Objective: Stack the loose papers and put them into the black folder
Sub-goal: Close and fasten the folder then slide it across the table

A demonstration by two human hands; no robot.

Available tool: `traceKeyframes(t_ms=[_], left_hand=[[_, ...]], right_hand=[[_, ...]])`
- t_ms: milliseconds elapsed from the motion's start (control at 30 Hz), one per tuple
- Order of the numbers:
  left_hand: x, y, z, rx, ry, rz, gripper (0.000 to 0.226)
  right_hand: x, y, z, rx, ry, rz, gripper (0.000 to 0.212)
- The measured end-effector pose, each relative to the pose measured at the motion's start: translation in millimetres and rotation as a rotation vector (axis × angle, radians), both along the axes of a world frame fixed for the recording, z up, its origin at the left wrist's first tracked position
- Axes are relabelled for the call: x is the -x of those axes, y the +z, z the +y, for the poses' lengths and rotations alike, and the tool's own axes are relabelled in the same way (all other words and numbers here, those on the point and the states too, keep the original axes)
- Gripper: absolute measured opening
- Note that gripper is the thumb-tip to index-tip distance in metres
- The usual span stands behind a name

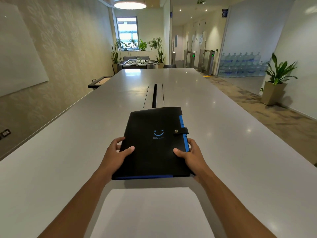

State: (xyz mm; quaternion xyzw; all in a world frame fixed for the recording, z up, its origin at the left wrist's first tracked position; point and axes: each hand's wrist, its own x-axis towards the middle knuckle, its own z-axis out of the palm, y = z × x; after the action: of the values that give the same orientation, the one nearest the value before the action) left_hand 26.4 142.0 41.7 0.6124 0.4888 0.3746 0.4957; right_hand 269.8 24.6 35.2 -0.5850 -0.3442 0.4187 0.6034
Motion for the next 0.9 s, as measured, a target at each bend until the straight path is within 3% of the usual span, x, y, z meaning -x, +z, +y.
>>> traceKeyframes(t_ms=[233, 633, 900], left_hand=[[4.9, -10.1, 70.6, -0.224, 0.046, 0.187, 0.046], [1.3, -51.4, 192.0, -0.335, 0.116, 0.479, 0.049], [-5.1, -58.6, 227.0, -0.510, 0.111, 0.893, 0.047]], right_hand=[[3.9, -12.7, 86.7, 0.029, -0.021, -0.030, 0.043], [10.8, -49.6, 212.0, 0.087, -0.135, -0.463, 0.047], [8.5, -57.1, 241.6, 0.169, -0.239, -0.755, 0.049]])
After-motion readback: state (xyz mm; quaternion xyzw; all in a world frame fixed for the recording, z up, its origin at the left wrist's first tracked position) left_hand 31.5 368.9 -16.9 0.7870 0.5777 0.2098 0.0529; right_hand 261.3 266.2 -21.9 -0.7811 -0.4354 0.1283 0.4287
